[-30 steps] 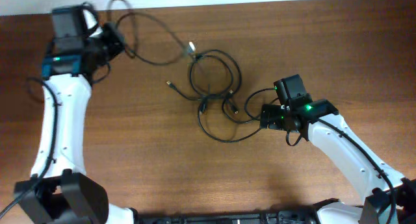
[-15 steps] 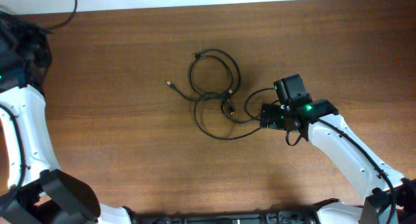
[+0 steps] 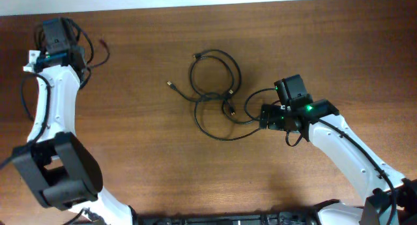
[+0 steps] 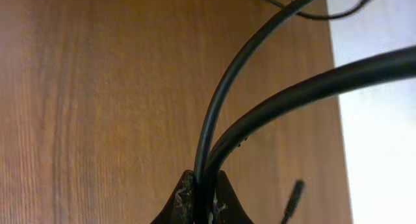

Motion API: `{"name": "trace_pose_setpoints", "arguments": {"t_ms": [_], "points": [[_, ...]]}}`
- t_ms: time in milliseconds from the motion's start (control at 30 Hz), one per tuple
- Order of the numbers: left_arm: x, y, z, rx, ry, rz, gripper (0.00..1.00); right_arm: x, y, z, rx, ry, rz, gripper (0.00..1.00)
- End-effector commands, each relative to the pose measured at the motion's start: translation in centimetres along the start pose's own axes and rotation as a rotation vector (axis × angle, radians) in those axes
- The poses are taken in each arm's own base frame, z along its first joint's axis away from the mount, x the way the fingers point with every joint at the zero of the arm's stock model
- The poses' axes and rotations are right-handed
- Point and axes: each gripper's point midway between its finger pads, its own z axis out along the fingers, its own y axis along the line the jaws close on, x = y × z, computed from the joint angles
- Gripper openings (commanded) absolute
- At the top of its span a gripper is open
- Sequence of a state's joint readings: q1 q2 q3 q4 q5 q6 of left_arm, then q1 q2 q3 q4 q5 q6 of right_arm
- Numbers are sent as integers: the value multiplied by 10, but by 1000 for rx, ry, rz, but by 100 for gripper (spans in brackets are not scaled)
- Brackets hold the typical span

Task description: Untangle cables

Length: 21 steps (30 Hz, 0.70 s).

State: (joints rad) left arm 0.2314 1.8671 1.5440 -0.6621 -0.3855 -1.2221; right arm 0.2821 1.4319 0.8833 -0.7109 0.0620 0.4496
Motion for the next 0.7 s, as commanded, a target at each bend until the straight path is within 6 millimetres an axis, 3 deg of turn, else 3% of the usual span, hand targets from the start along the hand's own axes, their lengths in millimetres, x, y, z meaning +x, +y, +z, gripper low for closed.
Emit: {"name": "trace_pose_setpoints", "arguments": {"t_ms": [0,67,100,133,267,367,467,533,567,633,667], "points": [[-26,10,9,-68,-163,10,6,2,0,2,-1,9,10,100],[-40,3,10,-50,-216,87,2,2,0,2,-1,9,9,100],[-46,-10,9,-9,-235,192,31,2,0,2,-1,9,9,100],[-48,-19,8,11,-246,283,98,2,0,2,-1,9,10,99],[-46,-29,-11,11,-236,471,98,2,0,2,-1,10,10,99],[-47,-13,-36,-30,-171,456,98,3,-1,2,2,15,9,99],[0,-4,-47,45,103,488,99,4,-1,2,2,16,9,99],[61,-4,-66,189,426,594,99,5,-2,2,4,20,8,99],[77,-5,-75,226,479,676,99,11,-5,1,16,44,7,99],[92,-4,-85,250,499,775,99,10,-5,-3,13,38,0,99],[108,-7,-100,292,506,887,99,6,-3,-11,-2,7,2,99]]}}
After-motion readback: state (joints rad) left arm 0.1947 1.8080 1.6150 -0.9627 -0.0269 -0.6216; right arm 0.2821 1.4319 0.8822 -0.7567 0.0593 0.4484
